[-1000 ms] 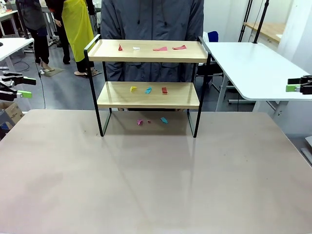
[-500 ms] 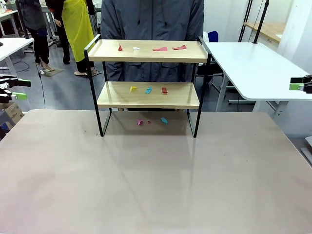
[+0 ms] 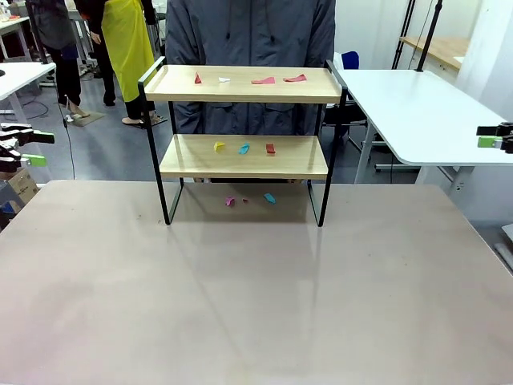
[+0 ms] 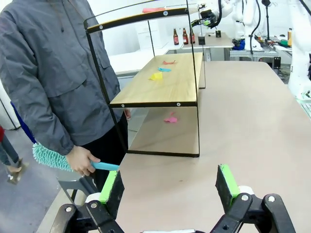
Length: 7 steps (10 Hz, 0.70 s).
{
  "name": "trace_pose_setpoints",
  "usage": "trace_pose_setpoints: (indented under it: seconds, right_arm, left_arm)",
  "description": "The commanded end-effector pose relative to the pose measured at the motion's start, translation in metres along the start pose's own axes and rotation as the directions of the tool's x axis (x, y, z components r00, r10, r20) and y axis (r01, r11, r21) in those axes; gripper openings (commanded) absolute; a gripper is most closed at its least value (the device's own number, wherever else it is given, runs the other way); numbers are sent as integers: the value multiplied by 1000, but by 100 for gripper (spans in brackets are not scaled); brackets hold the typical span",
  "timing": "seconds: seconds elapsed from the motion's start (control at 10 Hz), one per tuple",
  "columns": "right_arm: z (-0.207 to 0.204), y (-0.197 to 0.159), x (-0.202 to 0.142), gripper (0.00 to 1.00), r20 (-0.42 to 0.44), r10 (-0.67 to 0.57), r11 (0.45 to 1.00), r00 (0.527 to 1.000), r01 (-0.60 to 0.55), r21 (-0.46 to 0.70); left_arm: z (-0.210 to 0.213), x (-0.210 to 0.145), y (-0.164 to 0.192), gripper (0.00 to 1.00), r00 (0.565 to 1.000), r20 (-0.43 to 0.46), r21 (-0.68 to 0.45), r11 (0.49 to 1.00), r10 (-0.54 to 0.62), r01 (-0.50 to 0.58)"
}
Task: Clean the shelf.
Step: Pick up the Duster handed by the human.
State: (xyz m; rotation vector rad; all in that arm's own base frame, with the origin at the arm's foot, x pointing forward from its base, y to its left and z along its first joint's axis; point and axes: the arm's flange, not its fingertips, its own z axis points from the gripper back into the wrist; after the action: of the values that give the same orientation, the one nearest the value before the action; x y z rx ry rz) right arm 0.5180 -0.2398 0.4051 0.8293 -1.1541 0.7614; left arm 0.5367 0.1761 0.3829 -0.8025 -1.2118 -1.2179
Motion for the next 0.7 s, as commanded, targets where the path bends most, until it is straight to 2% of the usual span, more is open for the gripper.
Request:
trace_pose_setpoints:
  seconds: [0.0,0.6]
  right_arm:
    - [1,-20,-3,100,42,32,999,999,-32,6]
    - [3,-25,-1,100,98,72,997,993,-72,-7]
  left_arm:
    - [2,-7,10,100,998,46,-6,999,-34,34]
    - [9,3,10,100,990,133,18,999,-39,37]
